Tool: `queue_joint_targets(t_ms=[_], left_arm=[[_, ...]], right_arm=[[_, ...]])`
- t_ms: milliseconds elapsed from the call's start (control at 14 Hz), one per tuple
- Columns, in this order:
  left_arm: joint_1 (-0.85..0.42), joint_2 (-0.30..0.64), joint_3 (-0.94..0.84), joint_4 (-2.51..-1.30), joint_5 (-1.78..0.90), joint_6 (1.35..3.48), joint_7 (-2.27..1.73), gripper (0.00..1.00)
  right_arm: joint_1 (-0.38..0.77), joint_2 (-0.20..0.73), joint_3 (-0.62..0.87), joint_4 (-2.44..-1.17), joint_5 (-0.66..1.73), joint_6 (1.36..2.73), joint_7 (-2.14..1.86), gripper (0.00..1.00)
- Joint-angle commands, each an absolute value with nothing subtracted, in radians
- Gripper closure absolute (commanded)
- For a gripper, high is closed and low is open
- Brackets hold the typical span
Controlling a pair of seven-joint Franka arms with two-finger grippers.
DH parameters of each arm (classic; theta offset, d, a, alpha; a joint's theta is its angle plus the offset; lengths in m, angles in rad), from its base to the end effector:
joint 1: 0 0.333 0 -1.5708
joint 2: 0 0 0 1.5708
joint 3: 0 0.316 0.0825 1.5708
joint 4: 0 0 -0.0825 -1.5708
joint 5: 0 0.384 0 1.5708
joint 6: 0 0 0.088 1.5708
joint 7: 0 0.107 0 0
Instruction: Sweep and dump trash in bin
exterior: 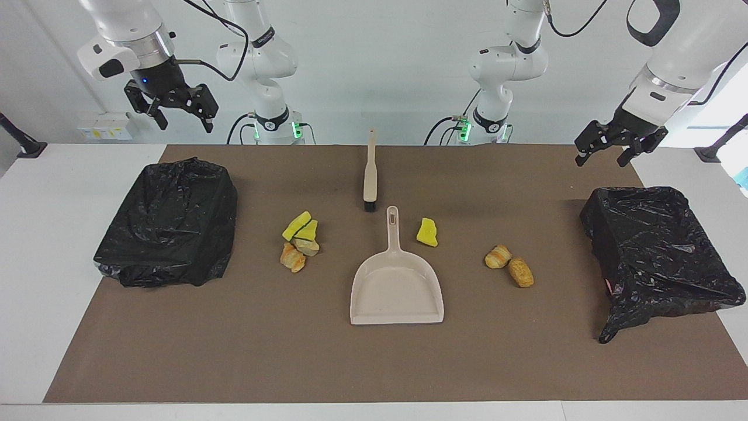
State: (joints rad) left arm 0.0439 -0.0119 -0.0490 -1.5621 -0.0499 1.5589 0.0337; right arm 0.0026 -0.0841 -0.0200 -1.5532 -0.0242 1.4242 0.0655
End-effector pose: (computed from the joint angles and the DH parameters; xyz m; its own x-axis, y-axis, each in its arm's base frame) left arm 0.5498 -0.0084 0.6342 0.9992 -0.0393 0.0104 -0.0398 -0.9980 0.0490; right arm 0.5123 -0.0123 0.6650 0.9953 -0.0861 -0.0433 -0.0851 -0.9961 0.0253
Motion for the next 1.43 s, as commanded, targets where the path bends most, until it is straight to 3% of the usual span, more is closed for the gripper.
queue_joint_targets(t_ms=[0,1357], left_arm=[[0.037,-0.028,-0.043,-1.563,-0.029,1.539,0.049,0.0],[0.035,-0.046,-0.043,-1.6,-0.031,1.525,0.114,0.0]], right_arm=[[-0.002,-0.112,-0.023,-1.582,-0.008,1.417,0.043,0.0],[-0.015,-0.118,-0.032,-1.586,-0.008,1.374,-0.051,0.0]])
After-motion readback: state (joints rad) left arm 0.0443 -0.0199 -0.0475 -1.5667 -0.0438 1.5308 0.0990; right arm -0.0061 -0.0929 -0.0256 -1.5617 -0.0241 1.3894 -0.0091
